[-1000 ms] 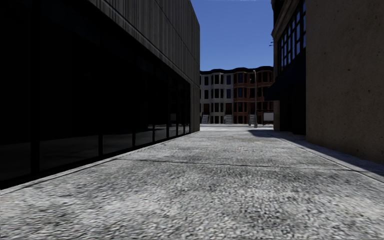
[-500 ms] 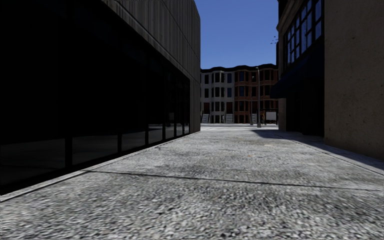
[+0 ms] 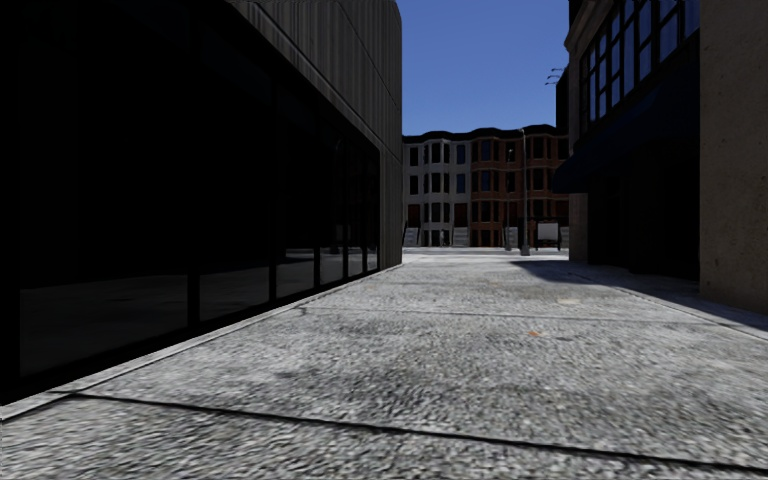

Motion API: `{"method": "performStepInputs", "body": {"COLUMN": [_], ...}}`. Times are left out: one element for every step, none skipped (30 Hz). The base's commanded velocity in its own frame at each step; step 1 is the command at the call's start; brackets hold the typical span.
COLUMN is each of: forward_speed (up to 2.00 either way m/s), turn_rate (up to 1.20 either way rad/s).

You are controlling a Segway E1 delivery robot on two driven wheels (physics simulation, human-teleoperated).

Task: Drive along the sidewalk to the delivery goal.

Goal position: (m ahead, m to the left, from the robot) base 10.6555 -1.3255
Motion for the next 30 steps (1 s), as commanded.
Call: {"method": "performStepInputs", "body": {"forward_speed": [2.0,2.0,2.0,2.0,2.0,2.0,2.0,2.0,2.0,2.0,2.0,2.0,2.0,2.0,2.0,2.0,2.0,2.0,2.0,2.0,2.0,2.0,2.0,2.0,2.0,2.0,2.0,2.0,2.0,2.0], "turn_rate": [0.0,0.0,0.0,0.0,0.0,0.0,-0.07,-0.28,-0.43,-0.48,-0.48,-0.48,-0.48,-0.49,-0.49,-0.44,0.0,0.0,0.0,0.0,0.0,0.0,0.0,0.0,0.0,0.0,0.0,0.0,0.0,0.0]}}
